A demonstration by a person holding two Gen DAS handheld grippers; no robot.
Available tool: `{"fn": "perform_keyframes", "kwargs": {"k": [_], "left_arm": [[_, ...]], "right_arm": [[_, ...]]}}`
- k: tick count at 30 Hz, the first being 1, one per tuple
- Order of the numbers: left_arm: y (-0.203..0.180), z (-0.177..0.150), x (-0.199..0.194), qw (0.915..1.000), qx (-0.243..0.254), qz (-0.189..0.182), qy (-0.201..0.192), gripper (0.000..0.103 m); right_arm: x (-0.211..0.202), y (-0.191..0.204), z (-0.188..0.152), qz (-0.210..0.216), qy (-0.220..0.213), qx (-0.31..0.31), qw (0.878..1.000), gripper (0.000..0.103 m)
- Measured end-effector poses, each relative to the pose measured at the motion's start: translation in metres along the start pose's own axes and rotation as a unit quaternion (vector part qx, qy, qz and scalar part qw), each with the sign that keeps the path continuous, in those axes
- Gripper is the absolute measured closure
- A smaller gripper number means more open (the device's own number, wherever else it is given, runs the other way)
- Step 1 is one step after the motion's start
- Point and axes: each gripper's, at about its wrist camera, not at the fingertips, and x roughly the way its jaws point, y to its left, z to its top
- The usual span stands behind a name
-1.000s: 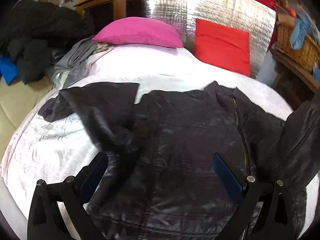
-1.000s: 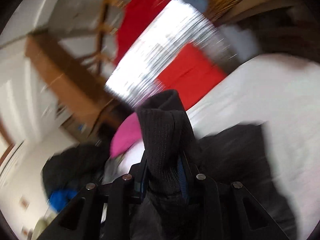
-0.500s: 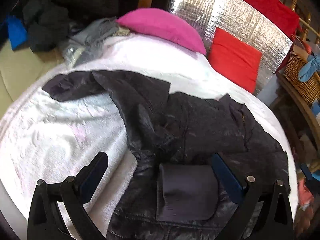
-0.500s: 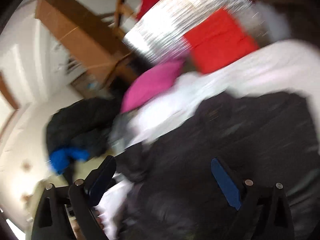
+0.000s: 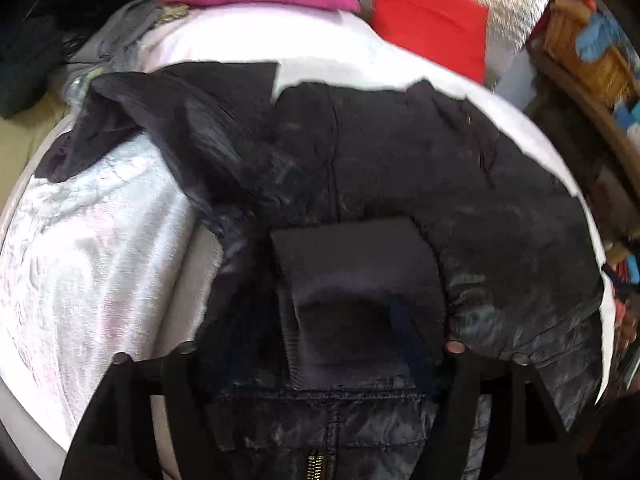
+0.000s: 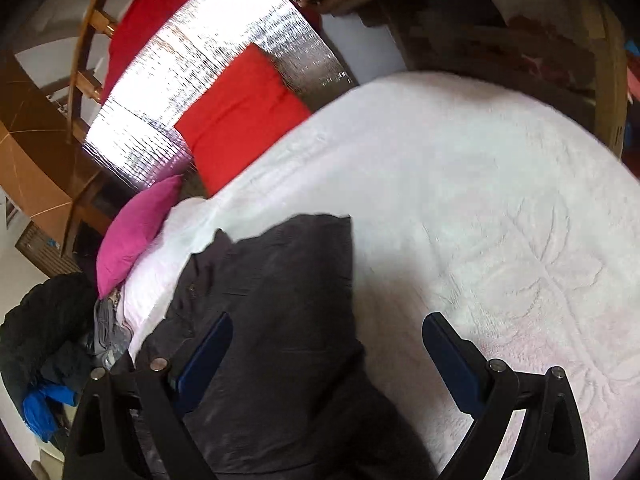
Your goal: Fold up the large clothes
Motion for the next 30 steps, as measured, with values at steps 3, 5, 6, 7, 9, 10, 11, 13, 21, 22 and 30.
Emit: {"fn": "perform_keyframes", "kwargs": {"k": [3,5,6,7,9,10,11,13,21,22,30], "left_arm": [[-0.008,0.000,0.008,0.9998,0.018,0.005,0.000,0.034],[-0.015,0.002,0.010,0.9995,0.029,0.007,-0.007,0.049],[-0.020,0.002,0.008,0.9992,0.036,0.010,-0.016,0.060],[-0.023,0.002,0.007,0.9987,0.043,0.018,-0.022,0.064],[-0.031,0.003,0.005,0.9969,0.061,0.033,-0.037,0.066],[-0.033,0.004,0.005,0.9963,0.067,0.036,-0.040,0.066],[-0.035,0.005,0.006,0.9958,0.072,0.038,-0.041,0.066],[-0.035,0.006,0.010,0.9955,0.073,0.045,-0.040,0.064],[-0.046,0.018,0.019,0.9937,0.074,0.061,-0.059,0.090],[-0.046,0.018,0.016,0.9929,0.074,0.064,-0.067,0.092],[-0.063,0.037,0.001,0.9769,0.108,0.111,-0.147,0.095]], "right_arm": [[0.014,-0.009,-0.003,0.011,0.015,0.000,1.000,0.006],[0.023,-0.008,-0.007,0.012,0.026,-0.009,1.000,0.006],[0.027,-0.006,-0.009,0.019,0.032,-0.018,0.999,0.006],[0.028,-0.003,-0.014,0.025,0.037,-0.028,0.999,0.007],[0.039,0.007,-0.021,0.022,0.053,-0.050,0.997,0.020],[0.046,0.014,-0.024,0.014,0.063,-0.069,0.996,0.032],[0.051,0.019,-0.029,-0.008,0.068,-0.088,0.994,0.037],[0.054,0.031,-0.036,-0.049,0.060,-0.124,0.989,0.045],[0.050,0.032,-0.041,-0.057,0.057,-0.131,0.988,0.053],[0.049,0.030,-0.041,-0.052,0.057,-0.125,0.989,0.053],[0.035,0.030,-0.041,-0.055,0.029,-0.112,0.992,0.059]]}}
